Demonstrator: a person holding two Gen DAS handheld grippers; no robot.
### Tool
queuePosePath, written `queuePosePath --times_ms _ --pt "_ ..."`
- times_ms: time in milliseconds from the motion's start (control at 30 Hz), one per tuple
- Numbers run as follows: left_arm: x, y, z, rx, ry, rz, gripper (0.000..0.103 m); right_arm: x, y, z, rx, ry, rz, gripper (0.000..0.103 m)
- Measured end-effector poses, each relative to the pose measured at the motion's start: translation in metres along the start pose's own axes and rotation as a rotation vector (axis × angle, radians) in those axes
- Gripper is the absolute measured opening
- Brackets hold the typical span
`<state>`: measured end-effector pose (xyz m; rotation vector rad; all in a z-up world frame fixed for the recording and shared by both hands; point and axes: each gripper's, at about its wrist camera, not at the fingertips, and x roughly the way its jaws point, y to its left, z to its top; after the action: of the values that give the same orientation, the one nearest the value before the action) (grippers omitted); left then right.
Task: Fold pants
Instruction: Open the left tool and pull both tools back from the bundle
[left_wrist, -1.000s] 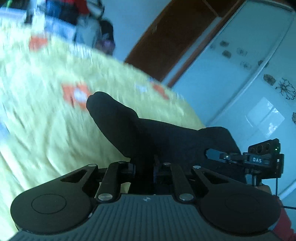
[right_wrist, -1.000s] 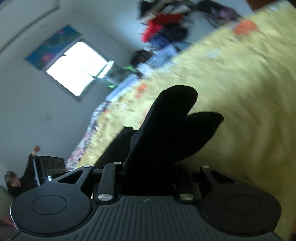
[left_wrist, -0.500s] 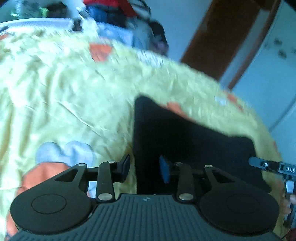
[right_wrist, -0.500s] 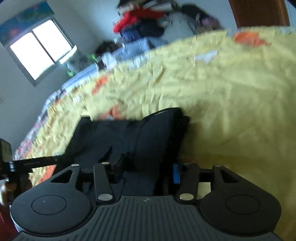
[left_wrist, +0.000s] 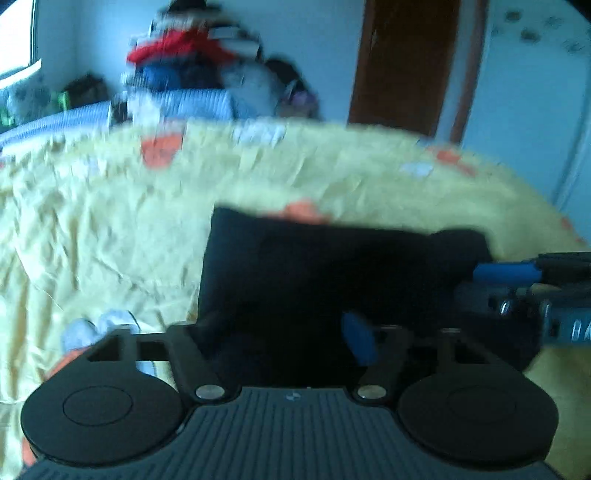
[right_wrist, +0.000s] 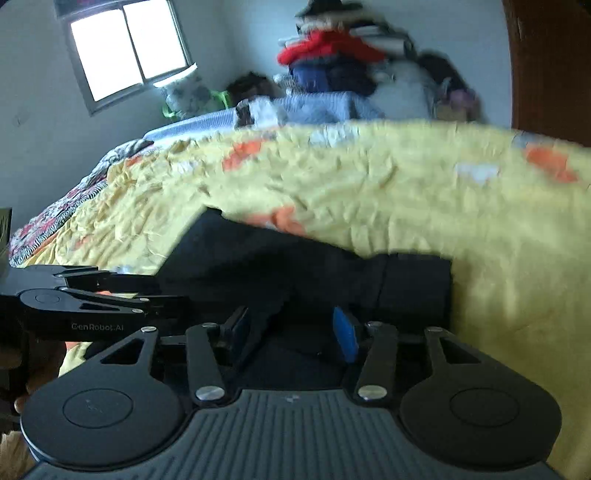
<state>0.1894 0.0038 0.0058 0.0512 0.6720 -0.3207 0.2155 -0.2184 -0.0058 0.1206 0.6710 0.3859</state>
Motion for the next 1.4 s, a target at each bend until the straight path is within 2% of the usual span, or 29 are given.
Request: queuePosePath --times_ms 33,67,133,200,300,333,367,433,500,700,767,867,967,1033,1067,1100,1167,1267,1300,1333,1400 --pt "-0.011 -0.002 -0.006 0.002 -0.035 0.012 0.103 -0.014 0.011 -0.005 -0.054 -0.017 0.006 0.056" --pt "-0.015 -0.003 -0.01 0.004 -0.063 0.028 0.103 -0.021 0.017 -0.012 -0.076 -0.017 0.009 0.063" --pt "-0.003 -0.009 -0.016 0.023 -0.004 0.071 0.103 -0.02 0.022 -0.025 -0.068 0.019 -0.001 0.065" --pt "0.013 -0.009 -0.022 0.0 0.11 0.109 0.099 -0.006 0.022 -0.041 -0.044 0.072 -0.041 0.064" --pt "-0.009 0.001 -0.029 -0.095 0.083 0.095 0.1 -0.023 0.027 -0.043 0.034 0.041 -0.065 0.066" --pt "-0.015 0.002 -0.03 -0.104 0.074 0.108 0.1 -0.035 0.031 -0.043 0.063 0.021 -0.074 0.076" --pt "-0.022 0.002 -0.032 -0.108 0.068 0.127 0.1 -0.045 0.035 -0.044 0.092 -0.001 -0.079 0.092" --pt "-0.036 0.001 -0.037 -0.112 0.063 0.159 0.101 -0.063 0.041 -0.049 0.158 -0.042 -0.094 0.103" --pt "-0.048 -0.003 -0.042 -0.121 0.067 0.18 0.101 -0.077 0.05 -0.054 0.2 -0.047 -0.104 0.103" --pt "-0.077 -0.015 -0.055 -0.09 0.093 0.214 0.102 -0.104 0.077 -0.062 0.293 0.021 -0.084 0.103" --pt "-0.092 -0.018 -0.059 -0.086 0.08 0.214 0.102 -0.115 0.082 -0.061 0.337 0.026 -0.028 0.103" --pt "-0.111 -0.02 -0.062 -0.092 0.075 0.205 0.102 -0.14 0.086 -0.059 0.413 0.015 0.111 0.103" --pt "-0.129 -0.024 -0.061 -0.087 0.086 0.186 0.102 -0.16 0.084 -0.06 0.527 0.024 0.292 0.103" --pt "-0.141 -0.029 -0.062 -0.075 0.062 0.178 0.103 -0.169 0.079 -0.064 0.619 0.018 0.448 0.103" --pt "-0.144 -0.031 -0.063 -0.065 0.047 0.182 0.103 -0.172 0.078 -0.065 0.631 0.001 0.483 0.103" --pt "-0.145 -0.034 -0.065 -0.053 0.035 0.194 0.103 -0.175 0.078 -0.065 0.613 -0.024 0.482 0.103" --pt "-0.137 -0.039 -0.07 -0.028 0.034 0.231 0.103 -0.174 0.079 -0.069 0.54 -0.056 0.338 0.103" --pt "-0.117 -0.042 -0.082 -0.02 0.064 0.274 0.102 -0.151 0.086 -0.081 0.363 -0.034 -0.014 0.103" --pt "-0.112 -0.041 -0.086 -0.03 0.071 0.277 0.102 -0.144 0.086 -0.086 0.336 -0.025 -0.085 0.103" --pt "-0.107 -0.04 -0.091 -0.041 0.077 0.273 0.102 -0.135 0.086 -0.093 0.316 -0.024 -0.139 0.103" --pt "-0.099 -0.038 -0.098 -0.057 0.092 0.272 0.102 -0.125 0.085 -0.106 0.297 -0.052 -0.15 0.103"
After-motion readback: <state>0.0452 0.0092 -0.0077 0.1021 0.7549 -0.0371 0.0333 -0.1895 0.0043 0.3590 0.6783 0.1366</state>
